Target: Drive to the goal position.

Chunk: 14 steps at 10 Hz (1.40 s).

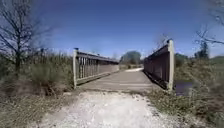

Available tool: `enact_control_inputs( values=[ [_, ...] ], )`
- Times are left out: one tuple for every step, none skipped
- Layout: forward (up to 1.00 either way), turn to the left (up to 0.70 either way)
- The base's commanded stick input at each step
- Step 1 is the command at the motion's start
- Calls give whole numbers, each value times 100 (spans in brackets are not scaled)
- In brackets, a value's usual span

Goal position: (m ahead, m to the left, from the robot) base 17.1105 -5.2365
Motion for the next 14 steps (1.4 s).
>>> enact_control_inputs(
  values=[
    [50,0],
    [50,0],
    [50,0],
    [50,0],
    [50,0],
    [50,0],
    [50,0],
    [50,0],
    [50,0],
    [50,0],
    [50,0],
    [50,0],
    [50,0],
    [50,0]
  ],
)
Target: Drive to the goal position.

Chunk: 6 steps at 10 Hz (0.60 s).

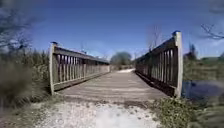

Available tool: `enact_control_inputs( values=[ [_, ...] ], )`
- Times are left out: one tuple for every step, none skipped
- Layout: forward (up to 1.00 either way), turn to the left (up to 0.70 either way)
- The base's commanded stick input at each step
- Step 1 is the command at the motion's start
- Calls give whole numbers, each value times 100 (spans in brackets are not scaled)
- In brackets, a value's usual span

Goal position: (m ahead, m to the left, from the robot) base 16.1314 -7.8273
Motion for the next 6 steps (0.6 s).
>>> enact_control_inputs(
  values=[
    [50,0],
    [50,0],
    [50,0],
    [50,0],
    [50,0],
    [50,0]
  ],
)
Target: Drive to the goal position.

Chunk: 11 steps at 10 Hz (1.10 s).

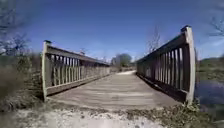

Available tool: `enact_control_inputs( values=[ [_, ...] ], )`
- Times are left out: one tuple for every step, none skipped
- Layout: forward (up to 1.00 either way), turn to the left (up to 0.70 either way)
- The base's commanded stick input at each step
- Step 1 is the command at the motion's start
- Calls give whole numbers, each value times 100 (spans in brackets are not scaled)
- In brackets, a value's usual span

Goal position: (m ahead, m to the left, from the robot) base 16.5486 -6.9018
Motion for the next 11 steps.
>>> enact_control_inputs(
  values=[
    [50,0],
    [50,0],
    [50,0],
    [50,0],
    [50,0],
    [50,0],
    [50,0],
    [50,0],
    [50,0],
    [50,0],
    [50,0]
  ],
)
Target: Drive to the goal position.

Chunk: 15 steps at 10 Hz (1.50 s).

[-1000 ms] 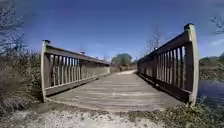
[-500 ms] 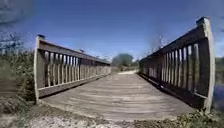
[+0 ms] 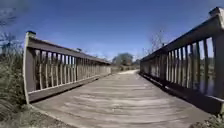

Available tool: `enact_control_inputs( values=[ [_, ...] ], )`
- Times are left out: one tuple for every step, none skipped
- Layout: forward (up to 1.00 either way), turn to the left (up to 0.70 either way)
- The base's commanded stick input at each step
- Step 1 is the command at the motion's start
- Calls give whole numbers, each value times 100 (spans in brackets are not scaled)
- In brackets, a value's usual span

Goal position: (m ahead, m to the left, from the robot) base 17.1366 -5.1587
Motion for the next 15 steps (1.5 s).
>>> enact_control_inputs(
  values=[
    [50,0],
    [50,0],
    [50,0],
    [50,0],
    [50,0],
    [50,0],
    [50,0],
    [50,0],
    [50,0],
    [50,-14],
    [50,-41],
    [50,-50],
    [50,-38],
    [50,-15],
    [50,0]
  ],
)
